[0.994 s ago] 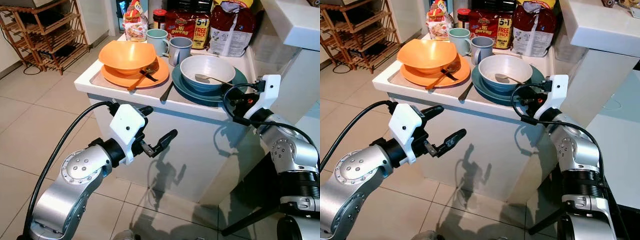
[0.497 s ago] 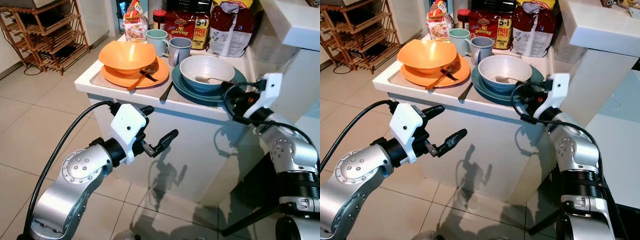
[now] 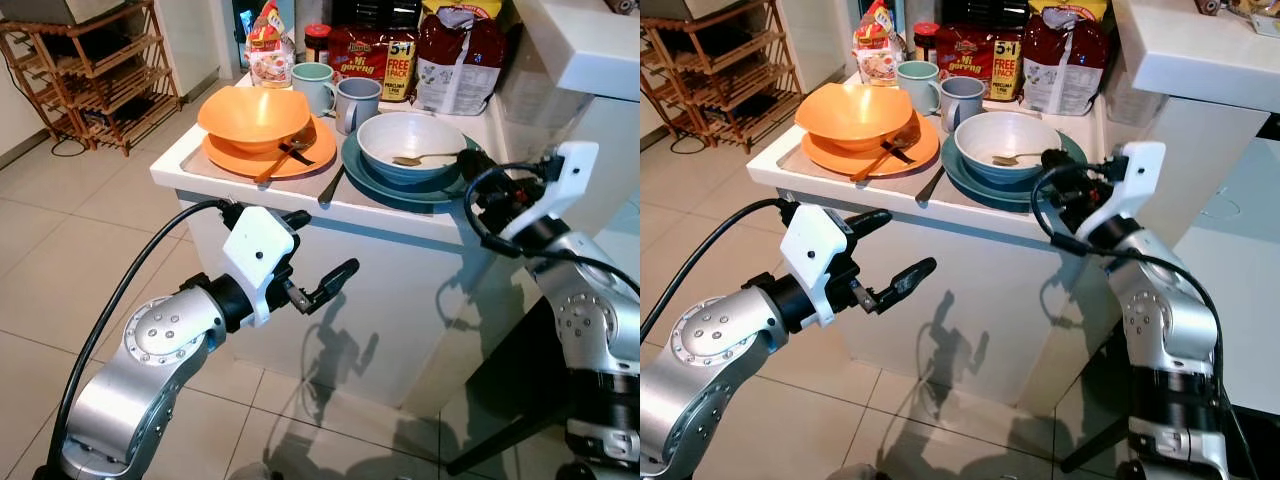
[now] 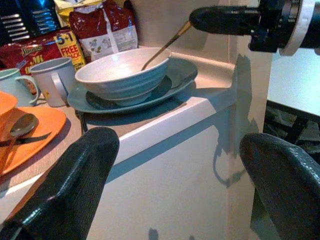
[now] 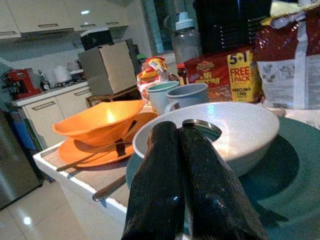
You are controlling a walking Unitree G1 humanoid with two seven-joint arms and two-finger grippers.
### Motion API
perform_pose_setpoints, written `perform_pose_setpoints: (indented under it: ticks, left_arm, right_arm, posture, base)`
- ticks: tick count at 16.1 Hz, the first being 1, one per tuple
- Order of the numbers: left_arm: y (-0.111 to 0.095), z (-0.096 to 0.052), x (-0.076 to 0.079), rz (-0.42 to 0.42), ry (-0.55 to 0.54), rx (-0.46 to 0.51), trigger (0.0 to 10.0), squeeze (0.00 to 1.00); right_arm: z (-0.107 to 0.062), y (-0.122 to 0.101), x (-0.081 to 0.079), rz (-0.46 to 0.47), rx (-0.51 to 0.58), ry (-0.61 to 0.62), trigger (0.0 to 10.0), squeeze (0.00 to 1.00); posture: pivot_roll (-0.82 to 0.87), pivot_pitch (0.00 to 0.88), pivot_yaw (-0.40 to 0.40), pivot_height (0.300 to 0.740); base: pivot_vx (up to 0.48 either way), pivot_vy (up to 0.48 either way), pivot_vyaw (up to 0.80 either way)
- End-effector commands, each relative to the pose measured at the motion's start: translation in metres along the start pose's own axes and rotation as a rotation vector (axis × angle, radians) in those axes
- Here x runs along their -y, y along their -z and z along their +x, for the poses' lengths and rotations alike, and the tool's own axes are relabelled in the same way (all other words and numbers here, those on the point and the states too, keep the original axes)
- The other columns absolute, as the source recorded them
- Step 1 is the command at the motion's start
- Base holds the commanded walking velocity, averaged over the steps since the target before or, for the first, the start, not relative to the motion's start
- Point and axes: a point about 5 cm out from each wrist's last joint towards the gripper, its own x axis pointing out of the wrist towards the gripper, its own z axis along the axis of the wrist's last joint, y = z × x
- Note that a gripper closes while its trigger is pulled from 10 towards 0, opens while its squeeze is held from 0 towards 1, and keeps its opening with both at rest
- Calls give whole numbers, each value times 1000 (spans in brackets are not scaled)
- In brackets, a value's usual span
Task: Setting the table
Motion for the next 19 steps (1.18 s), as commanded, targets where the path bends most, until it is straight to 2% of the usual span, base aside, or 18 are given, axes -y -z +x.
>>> perform_pose_setpoints:
  ticks: [1,4,9,10,11,13,16,19]
  left_arm:
    - [-2,1,2,4,26,10,10000,0]
    - [-2,2,2,-4,22,10,10000,0]
    - [-3,4,4,-1,35,13,10000,0]
    - [-4,4,4,0,35,15,10000,0]
    - [-4,5,4,-2,36,18,10000,0]
    - [-4,5,4,-2,35,20,10000,0]
    - [-5,6,5,-5,32,24,10000,0]
    - [-5,7,5,-6,31,25,10000,0]
  right_arm:
    - [-5,-13,-4,-4,37,15,0,0]
    - [-24,-18,-10,-3,52,14,0,0]
    - [-32,-11,-11,-19,25,35,0,0]
    - [-31,-19,-7,-22,76,76,10000,1000]
    - [-28,-30,2,-19,143,128,10000,1000]
    - [-27,-34,9,-39,158,175,10000,1000]
    - [-25,-29,26,-77,103,222,10000,1000]
    - [-15,-17,27,-63,29,148,10000,1000]
  posture:
    - [75,0,8,740]
    - [71,0,6,740]
    - [63,1,16,740]
    - [61,1,16,740]
    - [61,1,16,740]
    - [61,1,16,740]
    - [62,0,5,740]
    - [61,0,1,740]
  base:
    - [0,0,0]
    - [0,0,0]
    - [0,0,0]
    - [0,0,0]
    - [0,0,0]
    - [0,0,0]
    - [0,0,0]
    - [0,0,0]
